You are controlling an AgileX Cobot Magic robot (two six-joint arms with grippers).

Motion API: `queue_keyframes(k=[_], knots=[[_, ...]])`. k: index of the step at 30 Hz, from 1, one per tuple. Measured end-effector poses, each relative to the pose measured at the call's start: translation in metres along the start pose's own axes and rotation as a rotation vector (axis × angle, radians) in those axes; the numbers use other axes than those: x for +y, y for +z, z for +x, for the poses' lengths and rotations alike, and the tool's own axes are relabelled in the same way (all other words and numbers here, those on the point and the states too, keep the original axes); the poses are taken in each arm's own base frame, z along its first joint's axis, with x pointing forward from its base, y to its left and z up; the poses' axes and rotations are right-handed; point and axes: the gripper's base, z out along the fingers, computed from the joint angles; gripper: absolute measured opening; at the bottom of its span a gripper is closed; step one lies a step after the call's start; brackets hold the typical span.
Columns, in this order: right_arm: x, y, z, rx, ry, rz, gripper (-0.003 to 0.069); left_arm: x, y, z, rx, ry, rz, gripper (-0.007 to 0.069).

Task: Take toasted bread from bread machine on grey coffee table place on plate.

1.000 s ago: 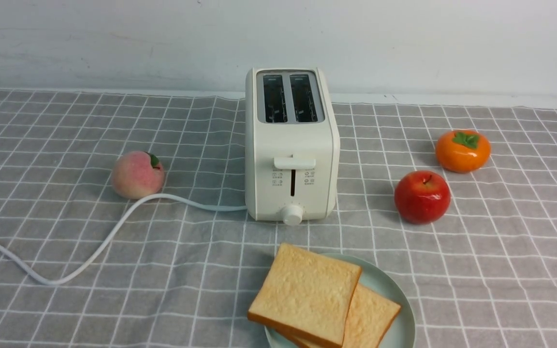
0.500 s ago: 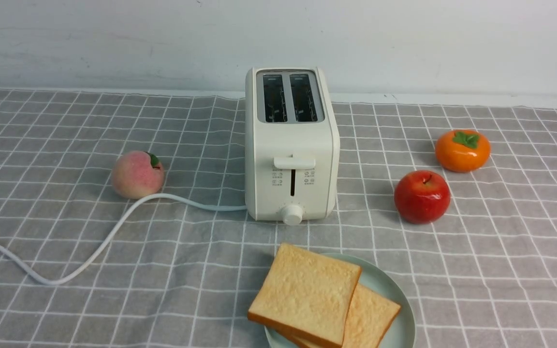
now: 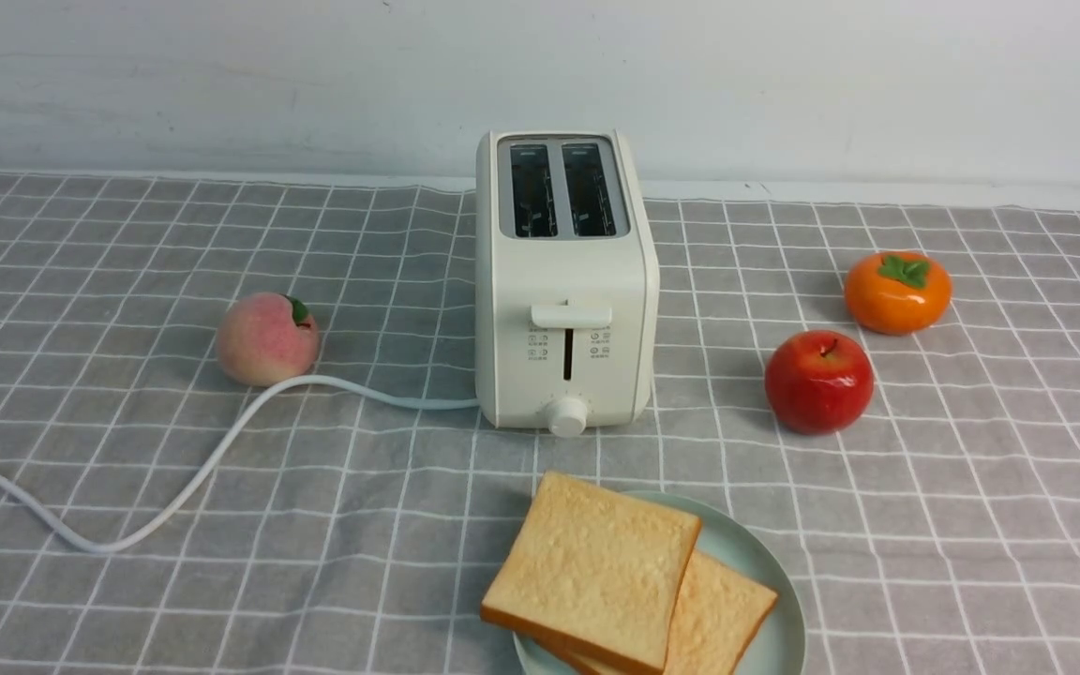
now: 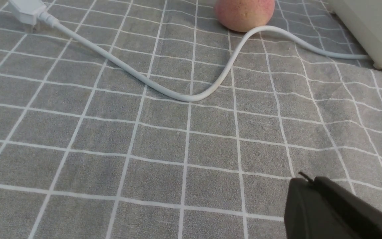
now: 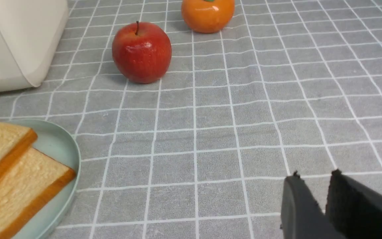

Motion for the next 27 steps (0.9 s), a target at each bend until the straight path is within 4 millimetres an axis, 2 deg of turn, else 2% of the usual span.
queue_keyframes(k=[2,6,11,27], knots=[[-0.001,0.003,0.008,-0.004,0.004,0.002,0.0146,0.000,0.000,0.000,0.000,0.000,0.000,0.0000],[-0.004,0.014,0.043,0.014,0.000,0.010,0.0147,0.000,0.000,0.000,-0.002,0.000,0.001,0.0000],[-0.004,0.015,0.041,-0.034,-0.003,0.011,0.0147,0.000,0.000,0.000,-0.001,0.001,0.000,0.0003],[-0.004,0.015,0.041,-0.040,0.000,0.010,0.0167,0.000,0.000,0.000,-0.001,0.001,0.000,0.0017]])
